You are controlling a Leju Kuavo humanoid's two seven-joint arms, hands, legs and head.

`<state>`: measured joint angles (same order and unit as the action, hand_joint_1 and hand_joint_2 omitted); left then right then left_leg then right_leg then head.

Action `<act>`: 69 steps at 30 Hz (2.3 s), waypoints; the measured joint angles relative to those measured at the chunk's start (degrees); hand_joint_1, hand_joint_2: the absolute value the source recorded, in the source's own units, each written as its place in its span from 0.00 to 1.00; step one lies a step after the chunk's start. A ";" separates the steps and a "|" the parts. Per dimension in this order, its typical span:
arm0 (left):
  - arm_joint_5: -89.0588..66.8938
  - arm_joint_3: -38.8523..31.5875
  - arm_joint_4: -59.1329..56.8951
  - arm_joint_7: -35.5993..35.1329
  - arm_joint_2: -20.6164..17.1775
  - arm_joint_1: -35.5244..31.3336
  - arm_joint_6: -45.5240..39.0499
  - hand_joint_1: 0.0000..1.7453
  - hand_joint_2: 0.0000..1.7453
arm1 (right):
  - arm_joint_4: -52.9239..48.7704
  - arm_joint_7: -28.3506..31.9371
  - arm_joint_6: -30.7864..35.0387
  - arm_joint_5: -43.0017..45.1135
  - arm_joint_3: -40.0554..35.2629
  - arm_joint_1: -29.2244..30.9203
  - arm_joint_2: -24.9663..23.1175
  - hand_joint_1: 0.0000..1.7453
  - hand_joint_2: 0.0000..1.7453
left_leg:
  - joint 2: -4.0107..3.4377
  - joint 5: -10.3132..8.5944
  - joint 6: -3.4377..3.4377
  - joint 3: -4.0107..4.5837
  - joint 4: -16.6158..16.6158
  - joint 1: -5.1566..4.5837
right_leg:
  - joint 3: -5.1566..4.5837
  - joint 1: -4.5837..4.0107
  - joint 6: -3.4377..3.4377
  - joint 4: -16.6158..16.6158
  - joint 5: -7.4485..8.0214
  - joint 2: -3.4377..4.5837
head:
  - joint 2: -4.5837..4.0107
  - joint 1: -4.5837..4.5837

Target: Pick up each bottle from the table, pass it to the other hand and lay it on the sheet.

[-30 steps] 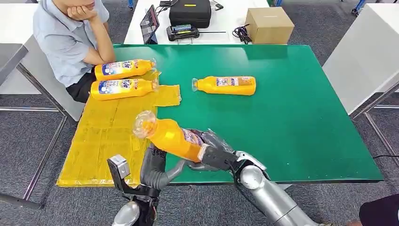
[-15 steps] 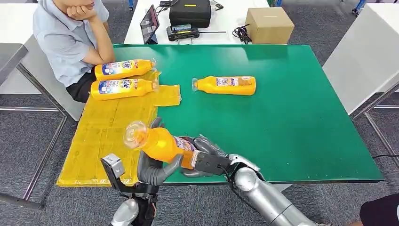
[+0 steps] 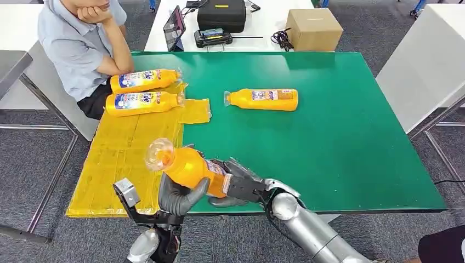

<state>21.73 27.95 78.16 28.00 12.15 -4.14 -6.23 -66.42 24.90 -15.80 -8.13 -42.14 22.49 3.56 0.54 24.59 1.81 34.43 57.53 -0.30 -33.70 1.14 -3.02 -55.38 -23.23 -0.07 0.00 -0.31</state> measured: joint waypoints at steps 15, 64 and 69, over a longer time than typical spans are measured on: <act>-8.06 0.70 -0.02 0.46 -0.11 -0.03 -6.35 1.00 1.00 | 2.43 -0.02 0.41 -0.11 0.00 -0.07 -0.65 0.00 1.00 | -0.01 0.00 0.00 0.00 0.00 0.00 | -0.02 0.00 0.00 0.00 0.00 0.01 | 0.00 0.00; -97.93 -19.58 -16.83 -24.15 -9.36 -7.83 -33.51 1.00 1.00 | -6.03 1.07 10.91 -11.71 14.43 -14.88 -1.75 0.00 1.00 | -0.03 -0.04 -0.02 0.10 0.00 0.01 | -0.14 0.00 0.01 -0.02 0.00 0.01 | 0.00 0.02; -98.86 -18.12 -23.04 -22.00 -11.43 -11.15 -30.79 1.00 1.00 | -6.10 1.49 10.27 -10.90 14.36 -14.89 -1.77 0.00 1.00 | -0.06 -0.04 -0.02 0.11 -0.01 0.01 | -0.16 0.00 0.01 -0.02 0.01 0.01 | 0.00 0.02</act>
<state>-77.13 9.84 55.12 5.99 0.72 -15.29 -37.02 -72.52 26.38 -5.53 -19.04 -27.78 7.60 1.79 0.48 24.55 1.79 34.54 57.52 -0.29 -33.87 1.14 -3.01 -55.39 -23.22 -0.06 0.00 -0.28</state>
